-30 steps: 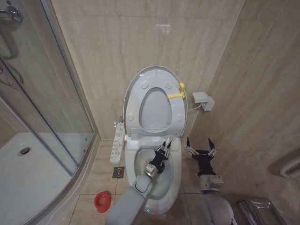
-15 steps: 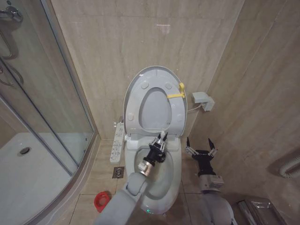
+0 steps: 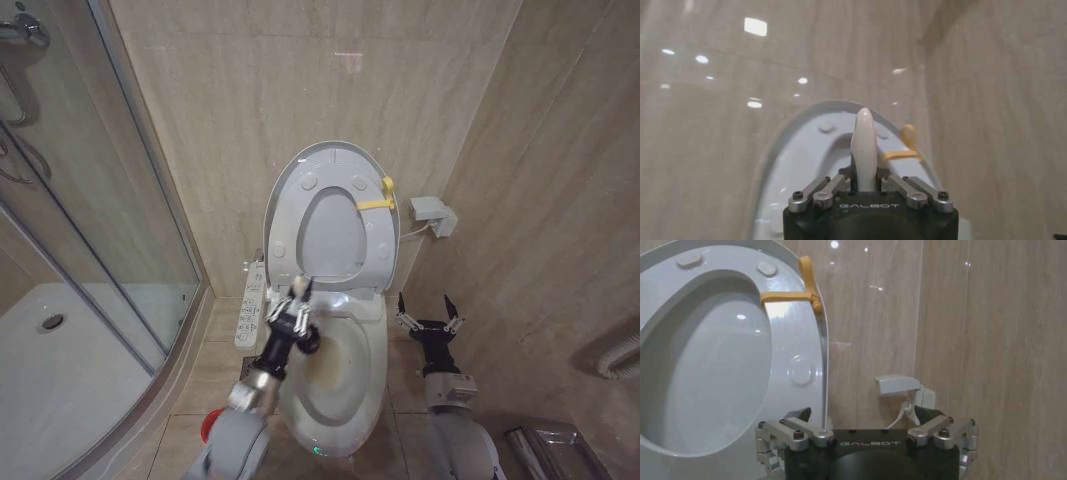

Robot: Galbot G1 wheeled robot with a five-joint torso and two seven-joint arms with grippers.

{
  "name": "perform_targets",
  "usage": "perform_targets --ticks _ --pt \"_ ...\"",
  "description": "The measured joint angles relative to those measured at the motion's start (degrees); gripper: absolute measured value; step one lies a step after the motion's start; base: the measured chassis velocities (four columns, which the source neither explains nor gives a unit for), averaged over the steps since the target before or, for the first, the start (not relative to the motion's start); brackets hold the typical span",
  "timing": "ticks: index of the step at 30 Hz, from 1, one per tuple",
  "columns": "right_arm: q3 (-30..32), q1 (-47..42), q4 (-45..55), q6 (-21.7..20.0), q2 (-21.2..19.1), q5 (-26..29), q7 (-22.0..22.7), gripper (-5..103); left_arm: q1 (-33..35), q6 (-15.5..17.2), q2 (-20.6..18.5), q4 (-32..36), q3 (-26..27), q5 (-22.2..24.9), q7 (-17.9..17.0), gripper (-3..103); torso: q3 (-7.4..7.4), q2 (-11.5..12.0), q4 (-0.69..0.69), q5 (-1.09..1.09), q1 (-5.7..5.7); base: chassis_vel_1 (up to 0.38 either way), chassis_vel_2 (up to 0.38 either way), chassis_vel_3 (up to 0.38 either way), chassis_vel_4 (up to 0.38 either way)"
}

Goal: Open the toilet lid, clean the toilet bowl with a toilet brush, close the toilet lid, and flush.

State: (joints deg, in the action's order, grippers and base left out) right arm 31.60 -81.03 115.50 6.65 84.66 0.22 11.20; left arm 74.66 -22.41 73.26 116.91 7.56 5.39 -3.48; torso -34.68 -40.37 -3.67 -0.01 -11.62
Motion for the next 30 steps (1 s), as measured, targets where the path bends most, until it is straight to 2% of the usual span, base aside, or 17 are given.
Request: perform_targets --ticks 1,2,5,10,13,15,18,21,22,25,30 --pt "0.0 0.0 0.0 0.0 0.0 0.0 0.0 100 2.7 -0.4 -0.1 1.8 2.1 -0.9 -0.4 19 0.00 0.0 0.01 0.00 0.00 0.000 0.000 0.000 0.000" --pt "0.0 0.0 0.0 0.0 0.0 0.0 0.0 100 2.7 -0.4 -0.1 1.8 2.1 -0.9 -0.4 19 0.00 0.0 0.01 0.00 0.00 0.000 0.000 0.000 0.000" --pt "0.0 0.0 0.0 0.0 0.0 0.0 0.0 100 11.2 -2.7 0.1 6.7 8.0 -3.9 -1.9 19 0.00 0.0 -0.01 0.00 0.00 0.000 0.000 0.000 0.000" --pt "0.0 0.0 0.0 0.0 0.0 0.0 0.0 100 17.7 -4.7 0.7 10.3 11.6 -6.1 -3.4 19 0.00 0.0 0.02 0.01 0.01 0.000 0.000 0.000 0.000" --pt "0.0 0.0 0.0 0.0 0.0 0.0 0.0 100 23.6 -7.7 2.1 12.7 14.9 -9.4 -4.6 19 0.00 0.0 0.00 0.02 0.00 0.000 0.000 0.000 0.000" --pt "0.0 0.0 0.0 0.0 0.0 0.0 0.0 100 25.0 -8.7 2.5 12.8 15.7 -9.8 -5.4 19 0.00 0.0 0.00 0.01 0.00 0.000 0.000 0.000 0.000" --pt "0.0 0.0 0.0 0.0 0.0 0.0 0.0 100 26.2 -9.7 3.0 12.3 16.8 -10.1 -6.7 19 0.00 0.0 0.00 0.01 0.00 0.000 0.000 0.000 0.000" --pt "0.0 0.0 0.0 0.0 0.0 0.0 0.0 100 27.2 -10.5 3.2 9.5 18.8 -8.6 -10.3 19 0.00 0.0 0.00 0.01 0.00 0.000 0.000 0.000 0.000" --pt "0.0 0.0 0.0 0.0 0.0 0.0 0.0 100 27.2 -10.5 3.2 9.5 18.8 -8.6 -10.3 19 0.00 0.0 0.00 0.01 0.00 0.000 0.000 0.000 0.000" --pt "0.0 0.0 0.0 0.0 0.0 0.0 0.0 100 25.8 -12.9 3.3 3.6 21.2 -7.5 -12.3 19 -0.01 0.0 0.01 0.01 0.00 0.000 0.000 0.000 0.000" --pt "0.0 0.0 0.0 0.0 0.0 0.0 0.0 100 22.7 -15.5 3.3 -3.0 22.3 -6.5 -12.7 19 -0.01 0.0 0.00 0.01 -0.01 0.000 0.000 0.000 0.000"
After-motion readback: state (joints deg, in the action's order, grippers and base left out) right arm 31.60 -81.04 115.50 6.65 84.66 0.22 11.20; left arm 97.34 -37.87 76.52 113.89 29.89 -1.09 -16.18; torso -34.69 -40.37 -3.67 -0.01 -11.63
